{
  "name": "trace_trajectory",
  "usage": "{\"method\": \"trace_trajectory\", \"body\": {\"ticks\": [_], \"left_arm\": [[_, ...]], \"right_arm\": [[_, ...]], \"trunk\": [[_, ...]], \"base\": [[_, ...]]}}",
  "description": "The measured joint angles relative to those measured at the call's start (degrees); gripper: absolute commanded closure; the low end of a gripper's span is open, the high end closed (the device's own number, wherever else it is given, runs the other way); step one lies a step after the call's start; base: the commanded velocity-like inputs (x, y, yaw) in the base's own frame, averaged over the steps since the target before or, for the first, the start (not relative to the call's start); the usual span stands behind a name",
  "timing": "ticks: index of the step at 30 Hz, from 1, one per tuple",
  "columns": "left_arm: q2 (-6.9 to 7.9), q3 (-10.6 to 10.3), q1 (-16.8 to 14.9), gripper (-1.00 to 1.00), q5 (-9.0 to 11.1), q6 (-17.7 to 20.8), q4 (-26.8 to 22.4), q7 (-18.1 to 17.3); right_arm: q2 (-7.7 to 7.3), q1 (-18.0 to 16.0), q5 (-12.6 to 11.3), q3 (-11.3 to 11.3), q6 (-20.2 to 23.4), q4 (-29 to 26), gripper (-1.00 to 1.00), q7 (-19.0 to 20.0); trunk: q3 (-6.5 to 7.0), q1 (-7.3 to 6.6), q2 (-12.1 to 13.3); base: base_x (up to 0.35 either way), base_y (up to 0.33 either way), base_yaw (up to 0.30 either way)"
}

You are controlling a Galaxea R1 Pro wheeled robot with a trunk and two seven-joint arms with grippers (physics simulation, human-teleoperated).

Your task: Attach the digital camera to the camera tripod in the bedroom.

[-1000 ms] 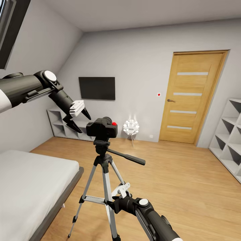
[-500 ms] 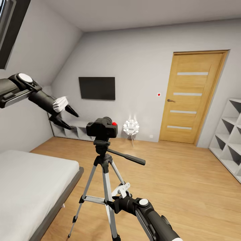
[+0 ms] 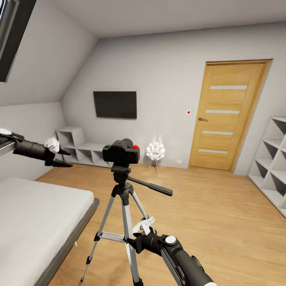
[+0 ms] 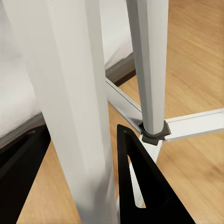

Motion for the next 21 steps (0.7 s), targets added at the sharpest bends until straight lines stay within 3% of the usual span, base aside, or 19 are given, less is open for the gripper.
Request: {"method": "trace_trajectory", "body": {"ticks": [1,2,3,4,5,6,7,10,11,14,21], "left_arm": [[0.42,0.9,1.7,-1.00,1.5,0.1,0.2,1.7],[1.19,3.2,5.0,-1.00,4.9,0.3,0.8,4.5],[1.21,3.3,5.1,-1.00,5.1,0.3,0.9,4.6],[1.60,4.6,6.8,-1.00,7.2,0.4,1.3,5.7],[2.19,7.2,10.3,-1.00,11.6,0.4,2.0,7.6],[2.41,8.6,12.2,-1.00,13.9,0.4,2.3,8.6],[2.58,9.9,14.0,-1.00,16.0,0.4,2.6,9.5],[2.92,13.6,18.8,-1.00,20.5,0.3,3.1,13.4],[3.05,15.6,21.1,-1.00,22.1,0.3,3.2,16.7],[3.15,17.5,23.6,-1.00,23.5,0.6,3.3,21.4],[3.07,19.1,28.1,-1.00,25.1,0.7,3.4,25.5]], "right_arm": [[0.00,0.0,-0.1,0.0,0.0,0.0,1.00,0.0],[-0.01,0.0,-0.1,0.0,0.0,0.0,1.00,-0.1],[0.00,0.0,-0.1,0.0,0.0,0.0,1.00,0.0],[0.00,0.0,-0.1,0.0,0.0,0.0,1.00,0.0],[0.00,0.0,-0.1,0.0,0.0,0.0,1.00,-0.1],[0.00,0.0,-0.1,0.0,0.0,0.0,-1.00,0.0],[-0.02,0.0,2.1,0.1,0.0,0.3,-1.00,-0.2],[-0.05,0.0,2.2,0.1,-0.1,0.3,-1.00,-0.2],[-0.07,0.0,2.2,0.1,-0.3,0.3,-1.00,-0.2],[-0.09,0.0,2.2,0.1,-0.7,0.3,-1.00,-0.2],[-0.04,0.0,2.2,0.1,-1.1,0.3,-1.00,-0.2]], "trunk": [[0.00,0.00,0.0],[-0.01,0.00,0.0],[0.01,0.00,0.0],[0.00,0.00,0.0],[-0.01,0.00,0.0],[0.00,0.00,0.0],[-0.01,0.01,0.0],[-0.01,0.01,0.0],[-0.01,0.00,0.0],[-0.01,0.01,0.0],[-0.01,0.01,0.0]], "base": [[0.000,0.000,0.000],[0.000,0.000,0.000],[0.000,0.000,0.000],[0.000,0.000,0.000],[0.000,0.000,0.000],[0.000,0.000,0.000],[0.000,0.000,0.000],[0.000,0.000,0.000],[0.000,0.000,0.000],[0.000,0.000,0.000],[0.000,0.000,0.000]]}}
